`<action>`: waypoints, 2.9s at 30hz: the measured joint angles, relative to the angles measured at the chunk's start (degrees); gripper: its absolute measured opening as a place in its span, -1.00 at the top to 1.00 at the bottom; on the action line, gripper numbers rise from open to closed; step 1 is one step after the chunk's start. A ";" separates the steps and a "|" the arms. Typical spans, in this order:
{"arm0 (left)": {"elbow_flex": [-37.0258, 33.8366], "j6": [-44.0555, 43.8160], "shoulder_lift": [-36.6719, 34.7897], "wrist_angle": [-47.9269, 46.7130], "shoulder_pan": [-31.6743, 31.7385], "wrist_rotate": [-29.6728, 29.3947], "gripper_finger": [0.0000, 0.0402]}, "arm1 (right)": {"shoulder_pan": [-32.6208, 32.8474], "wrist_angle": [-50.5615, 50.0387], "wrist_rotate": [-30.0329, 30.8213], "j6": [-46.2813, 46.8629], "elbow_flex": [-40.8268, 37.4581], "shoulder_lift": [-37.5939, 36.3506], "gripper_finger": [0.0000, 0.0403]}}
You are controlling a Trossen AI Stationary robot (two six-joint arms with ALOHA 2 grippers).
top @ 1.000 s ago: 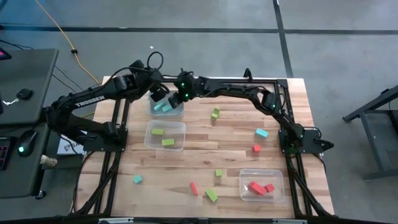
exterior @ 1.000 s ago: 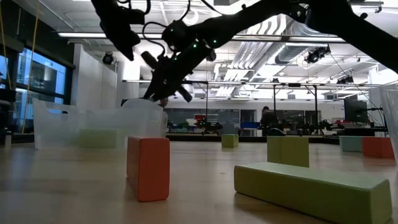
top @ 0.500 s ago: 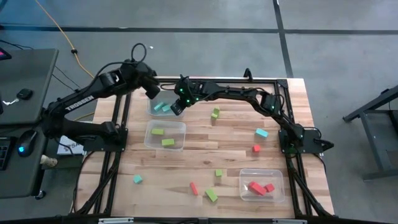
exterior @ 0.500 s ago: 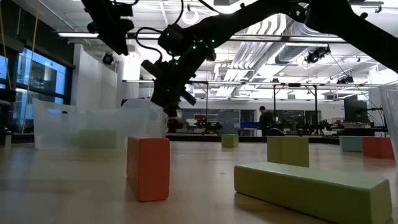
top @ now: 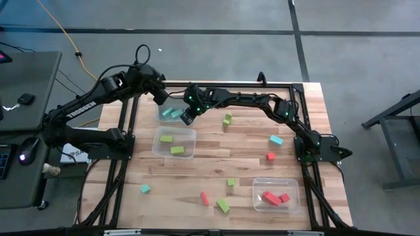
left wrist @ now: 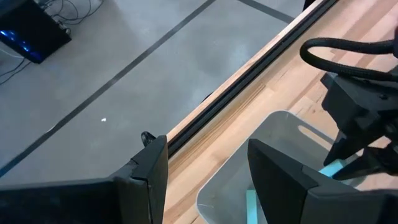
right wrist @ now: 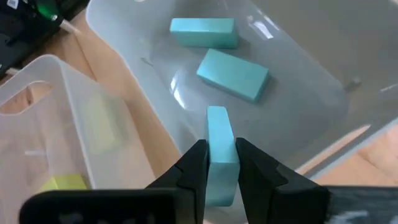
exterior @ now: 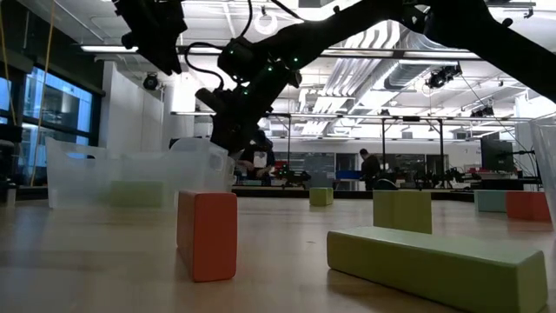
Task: Sort & place blocks by color
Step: Put the blue block into the gray bin, then put the green block into the left transparent bin
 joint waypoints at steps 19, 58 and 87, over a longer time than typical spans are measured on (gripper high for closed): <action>0.00 -0.01 0.00 -0.03 0.00 0.04 0.15 | -0.05 1.66 0.29 0.39 0.00 0.00 0.31; 0.00 -2.97 -5.07 -2.16 -0.04 6.91 0.15 | 10.25 -35.42 8.89 7.91 0.07 -12.02 0.12; 0.00 -1.98 -5.07 -11.56 -2.49 19.12 0.15 | 25.17 -49.02 2.68 21.18 0.00 -11.98 0.12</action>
